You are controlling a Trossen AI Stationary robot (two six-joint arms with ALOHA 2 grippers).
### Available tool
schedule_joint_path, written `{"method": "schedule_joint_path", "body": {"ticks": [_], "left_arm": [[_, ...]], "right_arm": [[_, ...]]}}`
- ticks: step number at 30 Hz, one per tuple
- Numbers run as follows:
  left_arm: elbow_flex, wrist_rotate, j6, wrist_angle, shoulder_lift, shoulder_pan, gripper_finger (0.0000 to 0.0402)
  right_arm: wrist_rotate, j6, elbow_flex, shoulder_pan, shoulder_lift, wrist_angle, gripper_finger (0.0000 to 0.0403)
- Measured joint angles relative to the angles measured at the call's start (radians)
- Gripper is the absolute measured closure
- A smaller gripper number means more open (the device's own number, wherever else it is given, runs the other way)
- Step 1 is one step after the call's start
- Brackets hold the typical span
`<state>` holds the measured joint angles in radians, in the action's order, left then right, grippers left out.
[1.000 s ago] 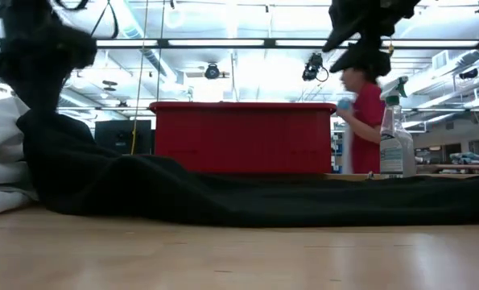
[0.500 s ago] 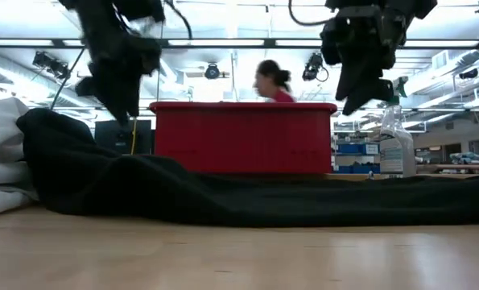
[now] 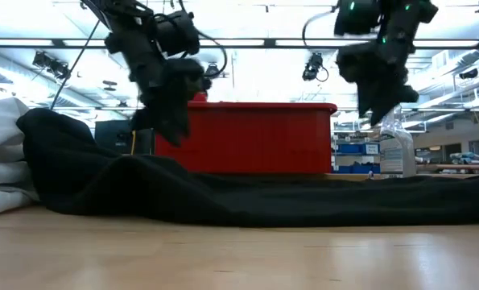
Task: Fold Laundry from Bin
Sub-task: Fold the black shirt
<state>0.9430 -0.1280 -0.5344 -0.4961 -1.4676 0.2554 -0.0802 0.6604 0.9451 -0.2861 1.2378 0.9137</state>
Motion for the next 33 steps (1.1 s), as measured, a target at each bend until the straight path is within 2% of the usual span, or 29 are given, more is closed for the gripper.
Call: {"method": "schedule_joint_path", "body": {"ticks": [2, 4, 6, 8, 11, 14, 18, 23, 29, 33], "left_arm": [[0.001, -0.033, 0.001, 0.061, -0.002, -0.001, 0.0231], [0.001, -0.070, 0.008, 0.080, -0.001, -0.007, 0.0231], [0.001, -0.084, 0.033, 0.061, 0.000, -0.012, 0.0231], [0.001, -0.088, 0.074, 0.039, 0.001, -0.016, 0.0231], [0.001, -0.087, 0.146, 0.021, 0.001, -0.014, 0.0230], [0.001, -0.098, 0.190, 0.028, 0.001, -0.009, 0.0230], [0.001, -0.119, 0.239, -0.031, -0.003, -0.010, 0.0230], [-0.001, -0.092, 0.383, -0.077, -0.039, -0.009, 0.0230], [-0.001, -0.062, 0.476, -0.095, -0.170, 0.018, 0.0230], [0.001, 0.035, 0.504, -0.074, -0.242, 0.029, 0.0230]], "right_arm": [[-0.048, -0.004, 0.000, -0.025, 0.030, 0.072, 0.0214], [-0.141, -0.015, 0.000, -0.028, 0.055, 0.131, 0.0214], [-0.216, -0.035, -0.001, 0.024, 0.071, 0.133, 0.0214], [-0.235, -0.035, -0.001, 0.116, 0.083, 0.096, 0.0215], [-0.162, 0.020, -0.004, 0.267, 0.111, 0.048, 0.0219], [-0.128, 0.138, -0.066, 0.333, 0.136, -0.023, 0.0220], [-0.088, 0.262, -0.152, 0.371, 0.134, -0.214, 0.0221], [0.043, 0.319, -0.192, 0.362, 0.134, -0.215, 0.0223], [0.017, 0.306, -0.216, 0.339, 0.145, -0.163, 0.0224], [0.008, 0.302, -0.217, 0.380, 0.173, -0.151, 0.0227]]}}
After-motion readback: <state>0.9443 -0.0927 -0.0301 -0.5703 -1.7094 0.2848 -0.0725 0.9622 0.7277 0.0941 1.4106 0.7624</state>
